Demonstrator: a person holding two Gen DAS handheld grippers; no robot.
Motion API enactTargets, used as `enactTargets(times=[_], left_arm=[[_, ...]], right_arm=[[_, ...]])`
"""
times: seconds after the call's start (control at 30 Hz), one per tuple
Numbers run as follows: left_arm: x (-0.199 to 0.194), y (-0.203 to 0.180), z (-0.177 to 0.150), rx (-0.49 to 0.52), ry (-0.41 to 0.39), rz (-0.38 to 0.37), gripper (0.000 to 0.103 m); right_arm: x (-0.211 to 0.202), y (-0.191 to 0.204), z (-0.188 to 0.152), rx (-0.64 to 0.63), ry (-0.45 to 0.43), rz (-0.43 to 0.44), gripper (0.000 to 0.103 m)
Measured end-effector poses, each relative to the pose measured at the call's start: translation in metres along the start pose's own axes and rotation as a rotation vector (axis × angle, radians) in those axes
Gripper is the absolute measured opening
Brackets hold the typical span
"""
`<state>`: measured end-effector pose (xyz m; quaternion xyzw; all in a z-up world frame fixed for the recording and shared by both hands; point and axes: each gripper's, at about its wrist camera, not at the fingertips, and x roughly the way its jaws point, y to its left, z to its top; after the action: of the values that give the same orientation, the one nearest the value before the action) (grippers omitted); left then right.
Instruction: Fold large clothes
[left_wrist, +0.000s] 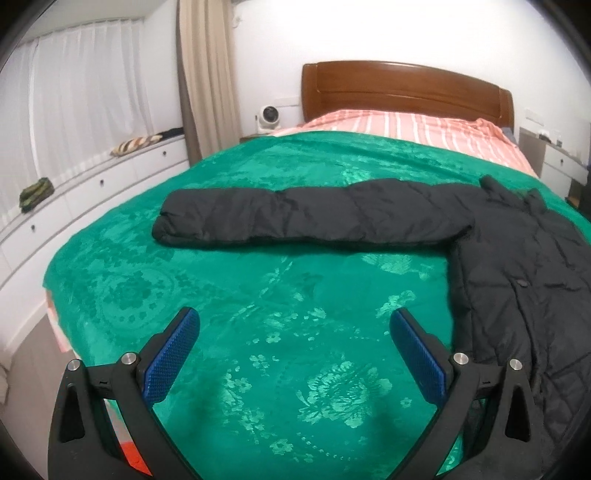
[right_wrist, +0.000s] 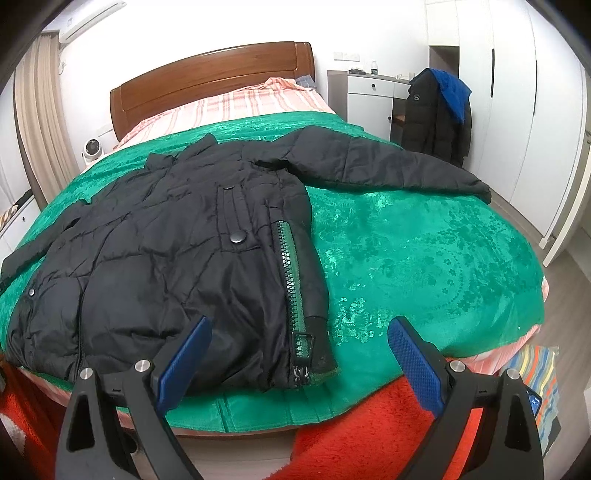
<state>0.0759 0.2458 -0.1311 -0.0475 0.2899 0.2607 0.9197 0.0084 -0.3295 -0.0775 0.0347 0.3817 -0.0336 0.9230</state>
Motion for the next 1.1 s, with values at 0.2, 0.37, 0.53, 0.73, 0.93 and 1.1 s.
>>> enactTargets(times=[0.2, 0.37, 0.53, 0.73, 0.93, 1.1], left_arm=[[-0.002, 0.002, 0.001, -0.006, -0.013, 0.018, 0.103], [-0.006, 0.006, 0.002, -0.021, -0.027, 0.028, 0.103], [-0.009, 0.011, 0.004, -0.041, -0.038, 0.044, 0.103], [-0.007, 0.014, 0.004, -0.057, -0.035, 0.06, 0.103], [-0.009, 0.013, 0.004, -0.052, -0.039, 0.066, 0.103], [-0.012, 0.013, 0.004, -0.038, -0.042, 0.079, 0.103]], right_arm=[[0.0, 0.0, 0.0, 0.0, 0.001, 0.0, 0.095], [0.001, 0.001, -0.001, -0.003, 0.004, 0.0, 0.095], [0.001, 0.001, -0.001, -0.003, 0.005, 0.0, 0.095], [0.001, 0.002, 0.0, -0.004, 0.008, -0.001, 0.095], [0.004, 0.001, 0.002, -0.001, 0.023, 0.035, 0.095], [0.015, -0.048, 0.048, 0.099, -0.019, 0.163, 0.095]])
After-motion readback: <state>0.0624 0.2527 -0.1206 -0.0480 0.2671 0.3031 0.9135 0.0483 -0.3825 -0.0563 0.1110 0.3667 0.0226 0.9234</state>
